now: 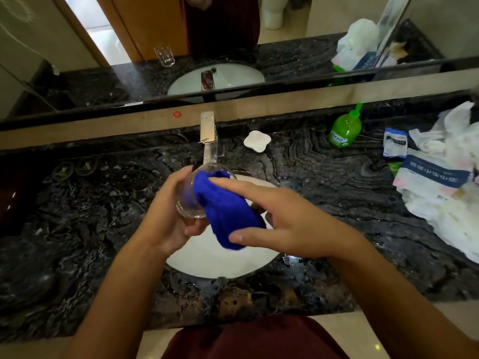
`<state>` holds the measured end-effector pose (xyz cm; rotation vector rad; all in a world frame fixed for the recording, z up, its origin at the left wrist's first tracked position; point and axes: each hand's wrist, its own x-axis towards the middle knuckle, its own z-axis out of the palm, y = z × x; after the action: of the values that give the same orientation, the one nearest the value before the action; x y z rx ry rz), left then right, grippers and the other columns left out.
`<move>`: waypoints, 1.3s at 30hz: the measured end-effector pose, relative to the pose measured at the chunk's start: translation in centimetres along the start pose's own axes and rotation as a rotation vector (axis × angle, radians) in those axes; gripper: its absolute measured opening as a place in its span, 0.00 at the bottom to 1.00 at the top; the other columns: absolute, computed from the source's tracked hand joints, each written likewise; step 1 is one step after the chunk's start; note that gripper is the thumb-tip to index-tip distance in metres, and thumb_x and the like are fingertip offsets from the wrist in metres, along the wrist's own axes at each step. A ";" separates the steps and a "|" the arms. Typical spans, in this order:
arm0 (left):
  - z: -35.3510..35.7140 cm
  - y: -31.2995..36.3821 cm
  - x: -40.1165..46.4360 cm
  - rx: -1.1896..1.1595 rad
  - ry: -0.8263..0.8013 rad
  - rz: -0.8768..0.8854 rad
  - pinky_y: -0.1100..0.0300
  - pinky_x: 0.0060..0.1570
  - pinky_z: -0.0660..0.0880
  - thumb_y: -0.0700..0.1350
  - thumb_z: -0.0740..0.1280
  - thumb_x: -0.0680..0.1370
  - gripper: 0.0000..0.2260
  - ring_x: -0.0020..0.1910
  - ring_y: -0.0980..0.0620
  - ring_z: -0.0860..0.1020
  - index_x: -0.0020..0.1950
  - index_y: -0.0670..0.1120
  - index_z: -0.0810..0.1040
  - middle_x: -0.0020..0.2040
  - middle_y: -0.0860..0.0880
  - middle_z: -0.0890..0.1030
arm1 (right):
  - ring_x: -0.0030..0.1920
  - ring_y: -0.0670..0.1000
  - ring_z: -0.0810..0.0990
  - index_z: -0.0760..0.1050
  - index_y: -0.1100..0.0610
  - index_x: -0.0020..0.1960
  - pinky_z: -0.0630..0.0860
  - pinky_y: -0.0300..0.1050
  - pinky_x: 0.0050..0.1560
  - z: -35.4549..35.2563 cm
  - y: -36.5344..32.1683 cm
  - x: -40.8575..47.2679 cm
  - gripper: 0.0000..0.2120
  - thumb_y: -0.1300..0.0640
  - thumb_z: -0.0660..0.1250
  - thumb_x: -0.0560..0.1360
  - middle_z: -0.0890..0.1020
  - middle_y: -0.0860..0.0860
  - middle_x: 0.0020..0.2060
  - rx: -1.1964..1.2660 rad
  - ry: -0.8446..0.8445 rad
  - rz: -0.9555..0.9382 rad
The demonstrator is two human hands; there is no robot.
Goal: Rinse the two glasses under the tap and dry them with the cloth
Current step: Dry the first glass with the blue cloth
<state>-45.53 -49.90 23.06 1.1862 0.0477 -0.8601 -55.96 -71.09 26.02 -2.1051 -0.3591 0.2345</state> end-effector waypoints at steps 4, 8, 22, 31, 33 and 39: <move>1.3 -0.5 -0.2 0.029 0.120 -0.025 0.61 0.28 0.65 0.59 0.64 0.80 0.20 0.36 0.46 0.73 0.57 0.43 0.83 0.44 0.42 0.77 | 0.57 0.51 0.82 0.65 0.40 0.78 0.78 0.53 0.57 1.4 0.1 1.3 0.35 0.35 0.73 0.75 0.82 0.44 0.65 -0.341 0.134 0.023; 2.7 -1.0 -0.8 -0.016 0.347 0.058 0.47 0.50 0.74 0.61 0.69 0.77 0.30 0.54 0.38 0.80 0.68 0.40 0.79 0.59 0.33 0.82 | 0.56 0.54 0.84 0.70 0.45 0.77 0.78 0.54 0.55 2.6 0.4 2.4 0.35 0.34 0.73 0.74 0.84 0.46 0.62 -0.296 0.238 0.045; 1.1 -3.0 0.1 0.896 0.317 1.131 0.58 0.52 0.73 0.60 0.61 0.84 0.19 0.53 0.52 0.76 0.64 0.46 0.71 0.58 0.57 0.72 | 0.18 0.46 0.68 0.83 0.46 0.44 0.62 0.34 0.20 3.3 0.8 3.1 0.18 0.31 0.75 0.70 0.77 0.55 0.30 1.019 0.290 0.230; 0.9 0.2 0.2 0.477 0.055 0.318 0.58 0.29 0.76 0.76 0.52 0.78 0.33 0.33 0.48 0.81 0.61 0.53 0.81 0.44 0.45 0.85 | 0.30 0.44 0.82 0.80 0.42 0.62 0.74 0.35 0.28 3.9 2.1 1.9 0.14 0.54 0.75 0.78 0.85 0.45 0.40 0.727 0.430 0.032; 0.1 1.1 0.1 0.450 -0.041 0.134 0.61 0.25 0.72 0.79 0.51 0.76 0.42 0.27 0.48 0.76 0.61 0.43 0.81 0.37 0.40 0.80 | 0.45 0.45 0.86 0.78 0.46 0.68 0.81 0.39 0.45 3.5 2.6 1.4 0.22 0.58 0.77 0.76 0.86 0.44 0.52 0.489 0.375 -0.050; 0.6 0.8 -0.2 0.462 0.111 0.053 0.65 0.22 0.67 0.75 0.54 0.78 0.35 0.23 0.52 0.70 0.46 0.45 0.84 0.30 0.45 0.75 | 0.68 0.48 0.79 0.73 0.46 0.76 0.76 0.52 0.67 2.1 2.6 2.0 0.29 0.45 0.76 0.77 0.80 0.45 0.70 -0.170 0.189 -0.118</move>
<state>-45.40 -50.16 24.04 1.6603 -0.0966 -0.7791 -54.33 -70.01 22.64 -2.2422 -0.3993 -0.0670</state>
